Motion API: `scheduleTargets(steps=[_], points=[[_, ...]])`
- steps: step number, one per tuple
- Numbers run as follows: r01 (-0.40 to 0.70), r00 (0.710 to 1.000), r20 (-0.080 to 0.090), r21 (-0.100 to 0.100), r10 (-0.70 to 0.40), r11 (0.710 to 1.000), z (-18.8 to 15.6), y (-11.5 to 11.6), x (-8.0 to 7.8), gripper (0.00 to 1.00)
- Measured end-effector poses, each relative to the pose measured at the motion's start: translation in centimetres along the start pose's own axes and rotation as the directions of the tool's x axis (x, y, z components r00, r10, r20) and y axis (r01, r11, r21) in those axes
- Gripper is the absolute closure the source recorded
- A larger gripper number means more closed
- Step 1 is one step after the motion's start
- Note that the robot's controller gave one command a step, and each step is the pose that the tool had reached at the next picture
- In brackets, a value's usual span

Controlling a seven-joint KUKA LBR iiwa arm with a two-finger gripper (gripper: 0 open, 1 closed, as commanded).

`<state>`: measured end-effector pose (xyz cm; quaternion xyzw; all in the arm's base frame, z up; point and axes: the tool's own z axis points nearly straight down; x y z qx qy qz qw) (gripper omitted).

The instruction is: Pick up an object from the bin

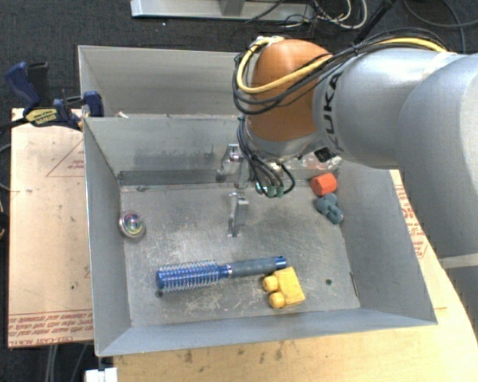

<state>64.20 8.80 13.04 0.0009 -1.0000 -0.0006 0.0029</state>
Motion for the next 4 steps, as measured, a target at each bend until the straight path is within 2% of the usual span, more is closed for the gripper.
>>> scheduleTargets(steps=[1, 2, 3, 4], points=[[0.178, 0.984, 0.008, 0.001, -0.178, 0.984, 5.0, -1.5, 8.6, 0.0], [0.12, 0.992, 0.033, 0.001, -0.12, 0.993, 5.5, 0.4, 12.0, 0.0], [0.12, 0.993, 0.024, -0.001, -0.12, 0.993, 5.7, 0.5, 12.2, 1.0], [-0.042, 0.999, 0.011, -0.001, 0.042, 0.999, -7.2, 1.3, 15.1, 1.0]])
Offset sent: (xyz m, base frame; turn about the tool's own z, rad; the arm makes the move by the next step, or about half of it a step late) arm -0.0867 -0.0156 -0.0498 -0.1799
